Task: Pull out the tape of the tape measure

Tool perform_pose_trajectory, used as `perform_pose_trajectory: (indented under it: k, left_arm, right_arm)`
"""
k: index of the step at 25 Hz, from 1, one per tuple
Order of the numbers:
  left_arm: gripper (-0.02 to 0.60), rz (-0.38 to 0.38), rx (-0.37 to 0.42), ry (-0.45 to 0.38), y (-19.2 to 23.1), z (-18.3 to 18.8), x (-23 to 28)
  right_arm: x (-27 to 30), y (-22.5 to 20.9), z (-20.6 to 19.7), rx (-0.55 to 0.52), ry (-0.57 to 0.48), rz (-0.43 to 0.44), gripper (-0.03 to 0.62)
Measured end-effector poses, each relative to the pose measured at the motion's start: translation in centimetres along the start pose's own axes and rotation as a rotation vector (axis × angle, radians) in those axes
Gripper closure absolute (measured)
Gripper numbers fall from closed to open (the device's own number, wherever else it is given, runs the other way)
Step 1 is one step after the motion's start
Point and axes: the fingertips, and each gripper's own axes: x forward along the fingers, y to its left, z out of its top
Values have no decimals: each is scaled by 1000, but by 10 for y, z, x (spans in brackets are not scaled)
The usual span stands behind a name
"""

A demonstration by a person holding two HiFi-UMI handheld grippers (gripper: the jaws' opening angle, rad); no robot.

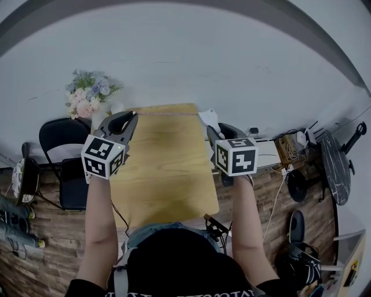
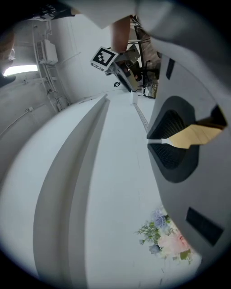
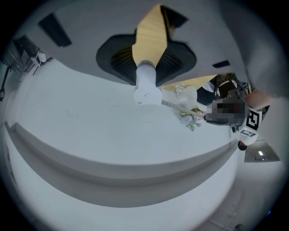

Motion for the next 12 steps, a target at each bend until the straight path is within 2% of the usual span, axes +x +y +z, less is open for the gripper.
perform_pose_trajectory:
  k: [6,8,12]
  left_arm:
    - [540,87,-57,-27,32,0,-16]
    - [540,91,-78,-40,37,2,-19]
    - [540,92,-71,-27,35,-1,-14]
  right_arm:
    - [-3,-20,0,35,1,-47,450]
    - [-3,-23,1,50,-7,-42,450]
    - [1,-18,3,25,-4,-31,450]
